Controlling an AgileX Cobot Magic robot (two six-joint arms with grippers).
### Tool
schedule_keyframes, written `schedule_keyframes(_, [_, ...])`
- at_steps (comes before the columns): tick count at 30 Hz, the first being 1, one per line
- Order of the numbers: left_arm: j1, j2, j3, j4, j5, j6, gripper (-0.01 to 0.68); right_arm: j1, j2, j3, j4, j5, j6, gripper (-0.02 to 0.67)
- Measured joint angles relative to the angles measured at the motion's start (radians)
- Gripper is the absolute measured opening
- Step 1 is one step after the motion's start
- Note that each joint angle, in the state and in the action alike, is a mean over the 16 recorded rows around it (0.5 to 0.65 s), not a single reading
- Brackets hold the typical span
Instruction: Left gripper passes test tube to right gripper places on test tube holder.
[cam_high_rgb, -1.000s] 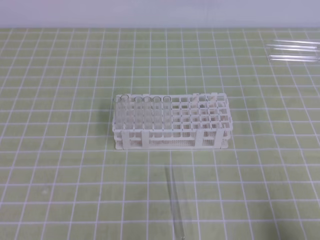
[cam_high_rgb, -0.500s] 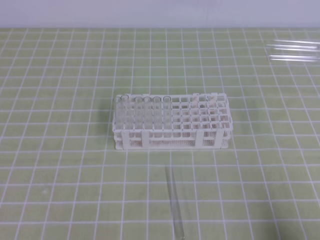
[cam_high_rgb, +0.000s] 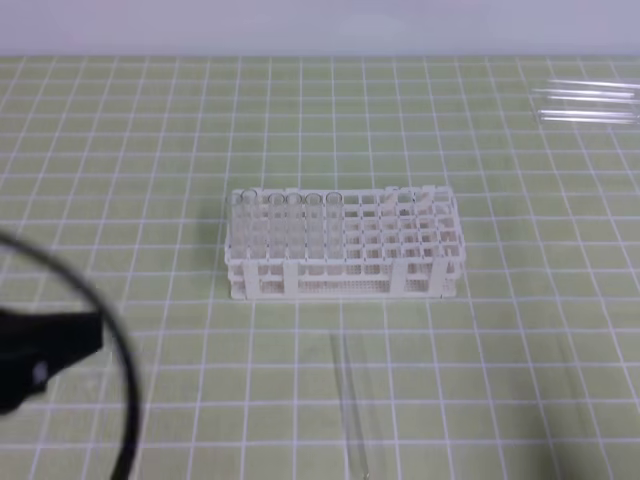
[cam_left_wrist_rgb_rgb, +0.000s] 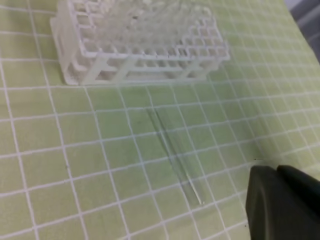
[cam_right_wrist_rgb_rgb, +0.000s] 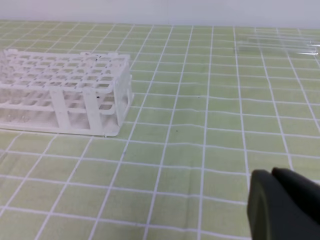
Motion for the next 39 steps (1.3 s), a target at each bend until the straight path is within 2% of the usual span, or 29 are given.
schedule_keyframes(4, [-0.05,0.178,-0.1,0.007,0.06,0.061,0.0,0.0,0.0,0.0,0.0,0.0,0.0,-0.018])
schedule_keyframes(8, [-0.147,0.337,-0.18,0.085,0.082,0.037,0.0,0.0,0.0,0.0,0.0,0.0,0.0,-0.018])
schedule_keyframes(18, [-0.529,0.684,-0.333,0.386,0.072,-0.24,-0.001,0.0,0.0,0.0,0.0,0.0,0.0,-0.018])
schedule_keyframes(24, [-0.677,0.853,-0.415,0.455,0.079,-0.352,0.0,0.0,0.0,0.0,0.0,0.0,0.0,-0.018])
schedule_keyframes(30, [-0.72,0.959,-0.461,0.447,0.081,-0.389,0.0,0.0,0.0,0.0,0.0,0.0,0.0,-0.018])
schedule_keyframes(39, [-0.722,1.04,-0.474,0.427,0.111,-0.422,0.007,0.0,0.0,0.0,0.0,0.0,0.0,-0.018])
